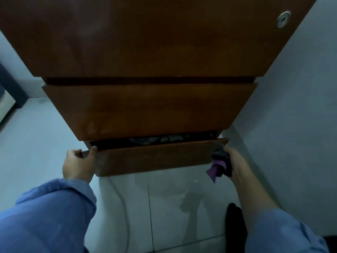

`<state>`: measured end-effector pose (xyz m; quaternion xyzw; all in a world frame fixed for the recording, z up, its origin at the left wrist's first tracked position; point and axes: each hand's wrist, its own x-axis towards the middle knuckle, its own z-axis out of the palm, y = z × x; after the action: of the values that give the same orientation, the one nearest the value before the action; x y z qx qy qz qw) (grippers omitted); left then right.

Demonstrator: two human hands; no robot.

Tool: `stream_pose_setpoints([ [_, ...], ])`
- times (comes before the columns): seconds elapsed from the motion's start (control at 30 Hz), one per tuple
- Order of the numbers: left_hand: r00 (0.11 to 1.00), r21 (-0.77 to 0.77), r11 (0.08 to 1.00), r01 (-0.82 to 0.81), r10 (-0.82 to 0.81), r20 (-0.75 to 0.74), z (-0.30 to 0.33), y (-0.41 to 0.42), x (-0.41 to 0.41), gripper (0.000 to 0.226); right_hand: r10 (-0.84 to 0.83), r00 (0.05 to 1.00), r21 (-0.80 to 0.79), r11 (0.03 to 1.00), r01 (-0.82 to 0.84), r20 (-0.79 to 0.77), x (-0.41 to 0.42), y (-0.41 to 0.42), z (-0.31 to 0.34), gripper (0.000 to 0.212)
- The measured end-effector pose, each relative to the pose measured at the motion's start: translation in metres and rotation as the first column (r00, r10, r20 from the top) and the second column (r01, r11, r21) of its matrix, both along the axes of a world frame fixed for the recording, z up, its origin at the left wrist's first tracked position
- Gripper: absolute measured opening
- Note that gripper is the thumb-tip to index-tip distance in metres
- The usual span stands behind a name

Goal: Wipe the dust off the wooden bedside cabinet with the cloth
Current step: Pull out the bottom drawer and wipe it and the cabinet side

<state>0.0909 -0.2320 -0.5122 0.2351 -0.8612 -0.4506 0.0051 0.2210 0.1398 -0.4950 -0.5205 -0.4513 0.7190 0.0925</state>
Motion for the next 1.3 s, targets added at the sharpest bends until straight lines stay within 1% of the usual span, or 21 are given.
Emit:
stream_pose_setpoints([
  [0.03,1.000,0.011,1.000,0.000,0.000,-0.002,-0.001,-0.001,0.001,0.049,-0.081,0.994,0.036,0.996,0.084,-0.076,-0.003,0.000,0.007,0.014],
  [0.1,1.000,0.029,0.999,-0.014,0.015,-0.006,-0.002,-0.001,0.001,0.047,-0.212,0.951,0.174,0.952,0.253,-0.223,-0.012,0.005,0.017,0.023],
  [0.13,1.000,0.036,0.999,-0.027,0.027,-0.008,-0.002,0.000,0.000,0.047,-0.227,0.939,0.269,0.917,0.295,-0.257,-0.017,0.006,0.020,0.028],
  [0.2,0.999,0.045,0.998,-0.049,0.050,-0.018,-0.004,0.001,-0.001,0.047,-0.194,0.956,0.433,0.859,0.273,-0.218,-0.026,0.005,0.016,0.035],
  [0.23,0.998,0.047,0.997,-0.057,0.058,-0.026,-0.006,0.001,-0.002,0.047,-0.132,0.982,0.539,0.822,0.184,-0.134,-0.029,0.004,0.007,0.037],
  [0.27,0.997,0.049,0.997,-0.062,0.063,-0.032,-0.007,0.001,-0.002,0.047,-0.043,0.999,0.676,0.736,0.032,0.000,-0.031,0.001,-0.002,0.039],
  [0.3,0.997,0.050,0.997,-0.064,0.066,-0.035,-0.008,0.001,-0.003,0.047,0.043,0.985,0.776,0.609,-0.161,0.170,-0.030,-0.002,-0.012,0.041],
  [0.33,0.997,0.051,0.997,-0.064,0.066,-0.036,-0.010,0.001,-0.003,0.048,0.083,0.950,0.818,0.490,-0.302,0.301,-0.029,-0.004,-0.021,0.043],
  [0.37,0.997,0.054,0.996,-0.065,0.067,-0.041,-0.011,0.001,-0.004,0.049,0.095,0.921,0.819,0.428,-0.381,0.378,-0.029,-0.004,-0.025,0.046],
  [0.5,0.993,0.082,0.993,-0.088,0.094,-0.070,-0.014,0.001,-0.002,0.048,0.134,0.876,0.783,0.400,-0.476,0.464,-0.029,-0.014,-0.021,0.056],
  [0.57,0.989,0.144,0.983,-0.113,0.125,-0.078,-0.011,0.004,0.001,0.046,0.192,0.843,0.758,0.370,-0.537,0.503,-0.027,-0.038,-0.017,0.066],
  [0.63,0.985,0.200,0.971,-0.135,0.153,-0.079,-0.006,0.006,0.004,0.046,0.276,0.790,0.727,0.310,-0.613,0.548,-0.028,-0.072,-0.017,0.077],
  [0.7,0.985,0.238,0.960,-0.149,0.165,-0.049,-0.001,0.004,0.004,0.046,0.351,0.733,0.697,0.248,-0.673,0.583,-0.033,-0.105,-0.019,0.082],
  [0.8,0.987,0.347,0.925,-0.155,0.158,0.021,0.002,-0.007,0.002,0.053,0.421,0.665,0.655,0.194,-0.730,0.616,-0.045,-0.147,-0.022,0.085],
  [0.87,0.986,0.462,0.872,-0.163,0.156,0.053,-0.001,-0.018,-0.001,0.062,0.472,0.623,0.636,0.157,-0.756,0.624,-0.052,-0.172,-0.021,0.084],
  [0.93,0.986,0.526,0.834,-0.166,0.136,0.094,-0.012,-0.030,-0.009,0.060,0.546,0.578,0.627,0.120,-0.770,0.606,-0.058,-0.192,-0.019,0.082],
  [1.0,0.986,0.587,0.794,-0.155,0.090,0.139,-0.004,-0.036,-0.009,0.063,0.621,0.510,0.602,0.075,-0.795,0.595,-0.064,-0.212,-0.016,0.081],
  [1.07,0.988,0.642,0.759,-0.109,0.009,0.157,0.011,-0.036,-0.004,0.070,0.662,0.423,0.575,-0.015,-0.818,0.618,-0.070,-0.231,-0.014,0.083],
  [1.17,0.979,0.696,0.713,-0.088,-0.066,0.191,0.016,-0.041,-0.006,0.075,0.681,0.306,0.550,-0.170,-0.818,0.666,-0.079,-0.265,-0.011,0.085],
  [1.23,0.976,0.720,0.691,-0.058,-0.112,0.185,0.019,-0.042,-0.006,0.077,0.689,0.240,0.533,-0.248,-0.809,0.684,-0.085,-0.289,-0.011,0.085],
  [1.3,0.975,0.767,0.639,-0.058,-0.129,0.181,0.023,-0.043,-0.008,0.077,0.705,0.182,0.524,-0.303,-0.796,0.685,-0.092,-0.310,-0.010,0.088],
])
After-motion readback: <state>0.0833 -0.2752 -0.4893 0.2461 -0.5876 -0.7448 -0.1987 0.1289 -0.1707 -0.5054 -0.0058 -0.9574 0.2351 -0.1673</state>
